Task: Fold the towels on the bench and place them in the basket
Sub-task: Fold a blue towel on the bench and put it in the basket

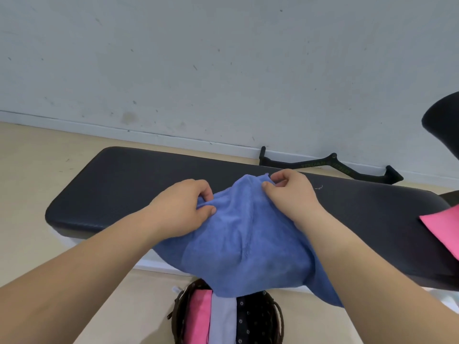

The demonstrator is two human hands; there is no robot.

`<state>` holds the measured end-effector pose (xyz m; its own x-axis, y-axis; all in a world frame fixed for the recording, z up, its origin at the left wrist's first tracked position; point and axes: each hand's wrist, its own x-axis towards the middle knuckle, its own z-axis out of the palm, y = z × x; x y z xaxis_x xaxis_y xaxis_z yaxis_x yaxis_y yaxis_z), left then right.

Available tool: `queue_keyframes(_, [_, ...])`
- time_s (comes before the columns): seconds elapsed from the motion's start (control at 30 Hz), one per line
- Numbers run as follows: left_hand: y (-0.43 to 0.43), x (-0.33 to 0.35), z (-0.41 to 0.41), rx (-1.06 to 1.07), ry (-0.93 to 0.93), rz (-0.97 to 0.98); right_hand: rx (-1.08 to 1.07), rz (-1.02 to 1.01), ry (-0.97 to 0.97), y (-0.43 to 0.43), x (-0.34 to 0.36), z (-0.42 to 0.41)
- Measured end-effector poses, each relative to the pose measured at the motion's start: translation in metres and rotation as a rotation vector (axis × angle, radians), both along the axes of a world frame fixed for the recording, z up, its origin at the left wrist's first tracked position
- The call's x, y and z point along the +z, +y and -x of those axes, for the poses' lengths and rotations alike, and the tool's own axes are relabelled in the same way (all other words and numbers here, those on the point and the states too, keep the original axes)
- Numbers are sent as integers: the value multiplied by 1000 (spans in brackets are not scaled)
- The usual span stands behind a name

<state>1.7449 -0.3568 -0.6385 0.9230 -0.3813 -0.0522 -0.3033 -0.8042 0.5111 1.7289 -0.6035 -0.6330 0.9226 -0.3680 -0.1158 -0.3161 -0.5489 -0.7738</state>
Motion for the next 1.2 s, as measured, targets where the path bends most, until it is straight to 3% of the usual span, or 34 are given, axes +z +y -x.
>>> queue_keyframes(0.37, [1, -7, 4, -19, -52, 58, 15, -167, 87, 12, 2, -15])
queue_keyframes(0.57, [2, -8, 2, 14, -71, 53, -49, 117, -38, -3, -2, -21])
queue_keyframes(0.77, [2, -2, 1, 45, -62, -20, -101, 61, -50, -5, -11, -23])
queue_keyframes(0.9, [14, 5, 2, 38, 15, -139, -32, 156, 55, -3, -12, -33])
queue_keyframes(1.03, [26, 5, 5, -38, 47, -128, 34, 200, 96, 0, -13, -40])
queue_keyframes(1.2, [31, 2, 7, -61, -44, -104, 83, -11, -104, 9, -4, -32])
